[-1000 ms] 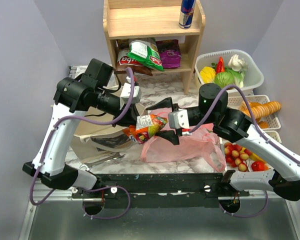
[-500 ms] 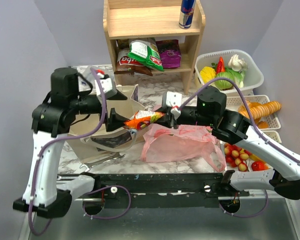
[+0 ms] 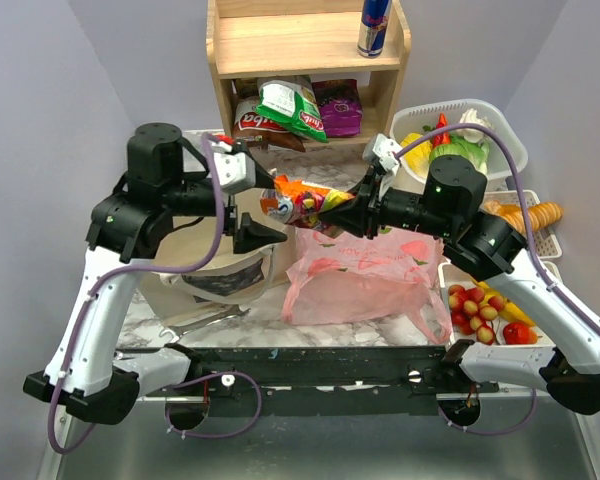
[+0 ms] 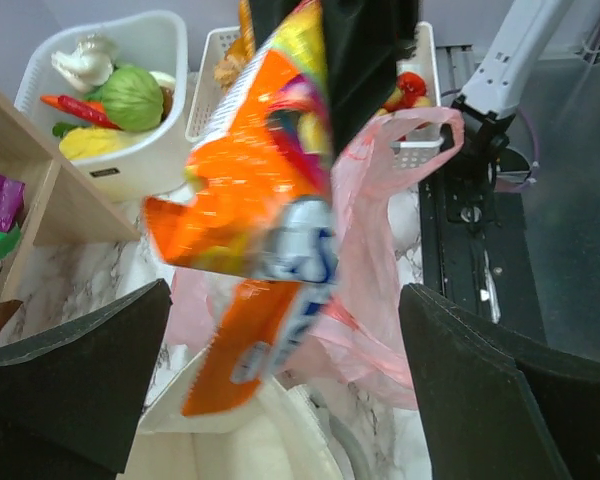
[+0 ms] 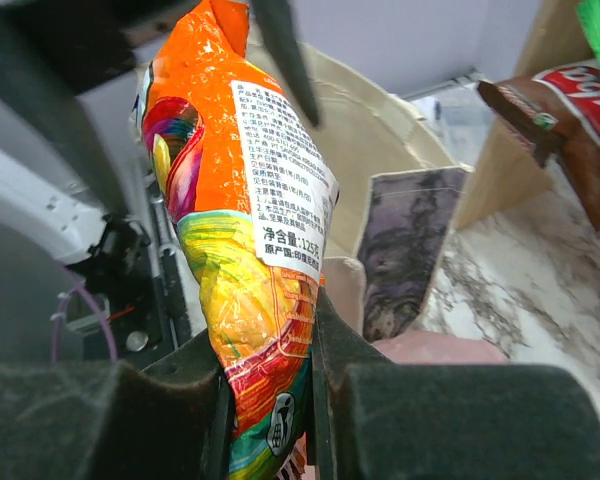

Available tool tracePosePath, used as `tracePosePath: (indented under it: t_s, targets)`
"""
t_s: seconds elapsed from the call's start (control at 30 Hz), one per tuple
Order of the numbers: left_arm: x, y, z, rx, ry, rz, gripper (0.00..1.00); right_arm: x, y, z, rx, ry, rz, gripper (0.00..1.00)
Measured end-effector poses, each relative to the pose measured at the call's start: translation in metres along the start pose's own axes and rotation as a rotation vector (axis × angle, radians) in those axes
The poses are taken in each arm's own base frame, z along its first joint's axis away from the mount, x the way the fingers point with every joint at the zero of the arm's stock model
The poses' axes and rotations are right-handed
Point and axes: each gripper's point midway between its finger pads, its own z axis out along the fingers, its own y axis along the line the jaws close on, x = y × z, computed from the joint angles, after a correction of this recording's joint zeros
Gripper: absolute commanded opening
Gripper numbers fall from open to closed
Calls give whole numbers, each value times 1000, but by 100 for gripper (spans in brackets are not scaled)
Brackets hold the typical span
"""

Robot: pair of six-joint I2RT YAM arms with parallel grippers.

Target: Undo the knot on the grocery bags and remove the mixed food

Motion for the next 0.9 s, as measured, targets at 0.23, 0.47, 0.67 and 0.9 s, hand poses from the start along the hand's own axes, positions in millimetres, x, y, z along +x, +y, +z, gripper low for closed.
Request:
tracePosePath:
  t_s: [0.23,0.47,0.67,0.9]
  targets:
    - [19,11,24,4,65,6,83,7,26,-5,-159,24,-44,0]
    - [17,-14,36,153,59,-34,6,7,27,-8,-164,31,-62,38]
    - [20,-13,35,204,49,-195,0,2,21,-13,-120,40,-72,77]
    - [25,-4,33,224,16,-401,0,-8,5,-22,-1,21,-81,85]
